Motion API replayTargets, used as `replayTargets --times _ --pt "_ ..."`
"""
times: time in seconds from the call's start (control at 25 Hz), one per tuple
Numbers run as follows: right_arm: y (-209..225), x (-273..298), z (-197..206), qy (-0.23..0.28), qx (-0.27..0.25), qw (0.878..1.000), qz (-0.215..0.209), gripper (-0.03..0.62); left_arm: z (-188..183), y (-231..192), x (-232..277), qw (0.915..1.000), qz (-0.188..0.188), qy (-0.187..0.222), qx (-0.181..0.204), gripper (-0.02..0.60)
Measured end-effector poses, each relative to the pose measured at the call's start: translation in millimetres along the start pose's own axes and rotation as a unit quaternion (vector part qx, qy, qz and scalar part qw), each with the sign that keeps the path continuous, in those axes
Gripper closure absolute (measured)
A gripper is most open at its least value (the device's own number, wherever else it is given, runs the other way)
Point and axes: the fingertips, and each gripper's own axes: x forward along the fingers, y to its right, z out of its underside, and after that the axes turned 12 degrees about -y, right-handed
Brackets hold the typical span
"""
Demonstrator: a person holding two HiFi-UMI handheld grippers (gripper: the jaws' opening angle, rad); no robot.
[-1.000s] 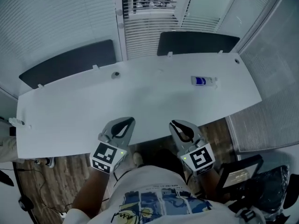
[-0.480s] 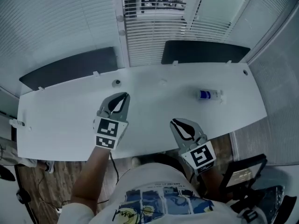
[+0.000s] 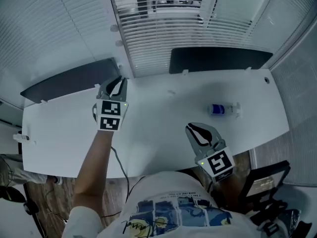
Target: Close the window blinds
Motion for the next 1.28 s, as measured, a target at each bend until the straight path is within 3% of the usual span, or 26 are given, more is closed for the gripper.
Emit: replayTargets --times 0.36,0.6,0.72,0.96,1.28 --pt "39 17 16 -0.017 0.0 1.0 -0.015 0.576 -22 -51 71 0.9954 -0.066 -0.045 0.053 0.526" --pt "42 15 28 -0.024 0.012 1.0 -0.015 0.576 -37 -74 95 0.9855 -0.11 -0.056 0.116 0.512" --pt "46 14 35 -0.028 0.018 0.999 -0.015 0.576 -38 -77 109 0.977 -0.13 -0.07 0.154 0.481" --pt "51 15 42 -0.038 -0.002 0.999 -0.004 0.576 -34 -83 124 0.9545 -0.17 -0.093 0.226 0.474" --pt "57 23 41 -0.039 0.031 0.999 -0.016 0.576 -36 -84 151 0.922 -0.197 -0.114 0.313 0.469"
